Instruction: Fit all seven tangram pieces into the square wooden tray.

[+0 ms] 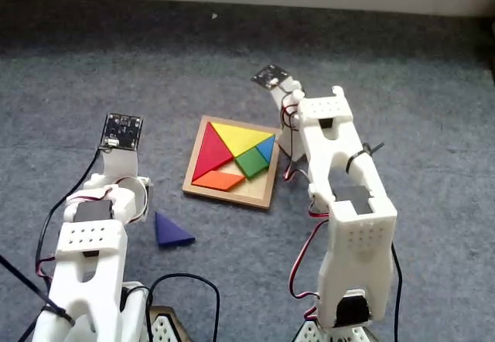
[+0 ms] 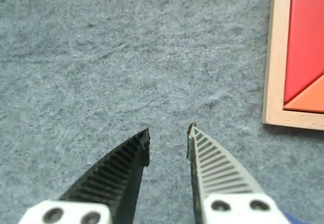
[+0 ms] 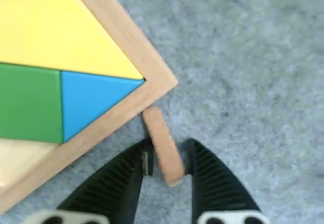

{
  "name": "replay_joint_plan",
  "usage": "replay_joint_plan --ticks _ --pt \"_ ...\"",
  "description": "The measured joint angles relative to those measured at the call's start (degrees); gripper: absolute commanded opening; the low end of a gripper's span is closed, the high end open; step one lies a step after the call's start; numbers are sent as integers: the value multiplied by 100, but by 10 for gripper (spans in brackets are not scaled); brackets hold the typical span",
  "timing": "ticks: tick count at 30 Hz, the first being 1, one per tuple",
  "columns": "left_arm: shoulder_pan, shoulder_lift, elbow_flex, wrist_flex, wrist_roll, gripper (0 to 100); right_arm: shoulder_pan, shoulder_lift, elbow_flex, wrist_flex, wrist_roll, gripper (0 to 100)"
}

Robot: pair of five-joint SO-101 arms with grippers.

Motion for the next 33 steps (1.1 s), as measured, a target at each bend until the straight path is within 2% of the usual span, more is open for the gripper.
replay_joint_plan --ticks 9,16,33 --pt "0 0 0 0 0 133 97 -97 0 264 -9 6" --pt "0 0 0 0 0 133 26 -1292 18 976 -352 6" --pt "0 0 26 0 0 133 -2198 -1644 387 976 -431 6"
